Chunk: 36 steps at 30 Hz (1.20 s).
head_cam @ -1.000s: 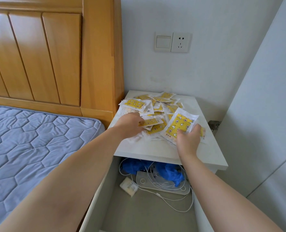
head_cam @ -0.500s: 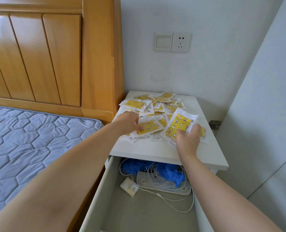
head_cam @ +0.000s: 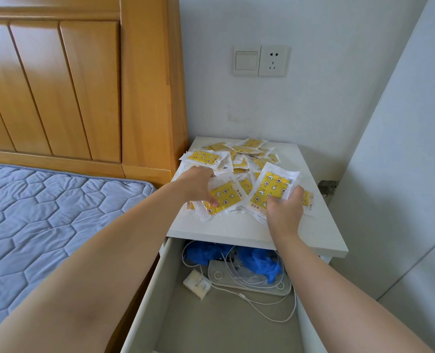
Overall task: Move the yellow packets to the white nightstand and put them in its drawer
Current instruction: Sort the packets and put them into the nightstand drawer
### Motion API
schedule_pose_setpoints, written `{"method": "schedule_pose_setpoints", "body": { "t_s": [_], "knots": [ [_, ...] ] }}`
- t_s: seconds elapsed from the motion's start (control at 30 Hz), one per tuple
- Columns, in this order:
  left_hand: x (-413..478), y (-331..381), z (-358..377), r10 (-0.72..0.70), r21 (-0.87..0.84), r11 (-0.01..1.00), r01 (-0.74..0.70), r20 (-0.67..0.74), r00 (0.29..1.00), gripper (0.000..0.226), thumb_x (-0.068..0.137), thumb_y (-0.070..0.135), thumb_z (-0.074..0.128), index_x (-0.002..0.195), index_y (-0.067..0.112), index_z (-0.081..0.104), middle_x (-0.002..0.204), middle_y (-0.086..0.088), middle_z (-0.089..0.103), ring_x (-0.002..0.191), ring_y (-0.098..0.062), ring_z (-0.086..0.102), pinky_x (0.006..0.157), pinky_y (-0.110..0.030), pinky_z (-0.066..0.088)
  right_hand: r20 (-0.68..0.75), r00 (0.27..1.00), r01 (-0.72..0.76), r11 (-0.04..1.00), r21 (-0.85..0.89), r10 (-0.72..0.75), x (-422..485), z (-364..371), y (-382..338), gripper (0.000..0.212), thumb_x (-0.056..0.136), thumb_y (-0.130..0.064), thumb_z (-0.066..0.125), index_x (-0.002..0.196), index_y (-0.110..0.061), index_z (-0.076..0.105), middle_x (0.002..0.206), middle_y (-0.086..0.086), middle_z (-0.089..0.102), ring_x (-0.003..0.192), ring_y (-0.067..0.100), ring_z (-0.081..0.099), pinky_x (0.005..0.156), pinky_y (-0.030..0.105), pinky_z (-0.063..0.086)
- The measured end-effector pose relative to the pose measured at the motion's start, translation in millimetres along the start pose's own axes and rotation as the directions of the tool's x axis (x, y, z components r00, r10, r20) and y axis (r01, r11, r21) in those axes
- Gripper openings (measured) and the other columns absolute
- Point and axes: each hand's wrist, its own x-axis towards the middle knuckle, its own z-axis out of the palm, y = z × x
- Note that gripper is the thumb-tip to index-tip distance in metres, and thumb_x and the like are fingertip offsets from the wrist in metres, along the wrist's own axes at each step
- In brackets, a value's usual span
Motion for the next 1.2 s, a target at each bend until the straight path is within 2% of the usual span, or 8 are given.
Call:
{"method": "schedule_pose_setpoints", "body": {
  "t_s": [0.13, 0.4, 0.5, 0.6, 0.73, 0.93, 1.07, 1.2],
  "knots": [
    [-3, 3, -2, -0.009, -0.094, 0.995, 0.010, 0.013, 1.000, 0.073, 0.067, 0.041, 0.084, 0.125, 0.016, 0.048, 0.118, -0.002, 0.056, 0.099, -0.017, 0.050, 0.080, -0.028, 0.045, 0.011, 1.000, 0.015, 1.000, -0.024, -0.015, 1, 0, 0, 0.031, 0.086, 0.003, 0.054, 0.112, -0.011, 0.043, 0.100, -0.001, 0.056, 0.078, 0.003, 0.056, 0.056, 0.016, 0.044],
    [-19, 10, -8, -0.090, -0.316, 0.945, 0.079, -0.021, 0.996, 0.084, 0.075, 0.025, 0.081, 0.145, 0.017, 0.034, 0.144, -0.005, 0.043, 0.127, -0.025, 0.043, 0.098, -0.034, 0.042, 0.018, 0.999, 0.042, 0.998, -0.055, -0.041, -1, 1, 0, 0.033, 0.086, 0.004, 0.054, 0.114, -0.010, 0.042, 0.096, -0.004, 0.054, 0.076, 0.004, 0.055, 0.056, 0.014, 0.043],
    [-28, 15, -8, -0.178, -0.474, 0.872, 0.121, -0.077, 0.981, 0.074, 0.079, 0.023, 0.078, 0.141, 0.012, 0.041, 0.133, -0.005, 0.050, 0.116, -0.024, 0.050, 0.089, -0.031, 0.045, 0.028, 0.997, 0.078, 0.995, -0.068, -0.076, -3, 0, -1, 0.034, 0.086, 0.004, 0.053, 0.117, -0.008, 0.041, 0.098, -0.003, 0.054, 0.074, 0.001, 0.054, 0.054, 0.011, 0.040],
    [-39, 20, -3, -0.318, -0.714, 0.683, 0.152, -0.104, 0.942, 0.046, 0.087, 0.022, 0.070, 0.128, 0.013, 0.051, 0.118, -0.001, 0.057, 0.100, -0.019, 0.056, 0.077, -0.028, 0.045, 0.017, 0.994, 0.105, 0.992, -0.063, -0.104, -7, -2, -3, 0.032, 0.088, 0.003, 0.051, 0.116, -0.008, 0.041, 0.092, -0.006, 0.053, 0.071, 0.001, 0.054, 0.052, 0.010, 0.040],
    [-56, 22, 14, -0.405, -0.950, 0.290, 0.115, -0.013, 0.914, 0.016, 0.090, 0.012, 0.065, 0.105, 0.013, 0.062, 0.109, -0.004, 0.069, 0.099, -0.021, 0.066, 0.087, -0.037, 0.054, 0.033, 0.987, 0.157, 0.984, -0.083, -0.155, -14, -4, -9, 0.033, 0.089, 0.001, 0.050, 0.118, -0.009, 0.040, 0.092, -0.002, 0.052, 0.075, 0.010, 0.055, 0.057, 0.013, 0.040],
    [-86, 30, 27, -0.424, -0.999, 0.036, -0.001, -0.016, 0.906, 0.017, 0.089, 0.004, 0.063, 0.102, 0.016, 0.065, 0.099, -0.003, 0.072, 0.092, -0.022, 0.069, 0.082, -0.041, 0.057, 0.084, 0.963, 0.263, 0.962, -0.073, -0.257, -39, -13, -11, 0.042, 0.089, -0.003, 0.052, 0.129, -0.006, 0.037, 0.120, 0.012, 0.057, 0.104, 0.024, 0.059, 0.087, 0.034, 0.052],
    [-109, 38, 40, -0.405, -0.993, -0.109, -0.037, 0.011, 0.914, 0.019, 0.090, 0.004, 0.063, 0.105, 0.015, 0.065, 0.100, -0.005, 0.073, 0.089, -0.023, 0.070, 0.078, -0.042, 0.057, 0.050, 0.965, 0.257, 0.966, 0.027, -0.259, -61, -26, -8, 0.032, 0.087, 0.003, 0.053, 0.116, -0.001, 0.041, 0.095, 0.002, 0.058, 0.073, -0.004, 0.058, 0.067, 0.012, 0.048],
    [-135, 37, 66, -0.380, -0.995, -0.100, 0.016, 0.053, 0.923, 0.019, 0.090, 0.008, 0.063, 0.107, 0.017, 0.064, 0.097, -0.001, 0.074, 0.087, -0.020, 0.072, 0.071, -0.037, 0.058, 0.124, 0.959, 0.254, 0.967, 0.022, -0.254, -87, -37, 10, 0.038, 0.088, -0.001, 0.055, 0.123, -0.007, 0.040, 0.107, 0.002, 0.059, 0.091, -0.002, 0.060, 0.076, 0.013, 0.050]
  ]
}}
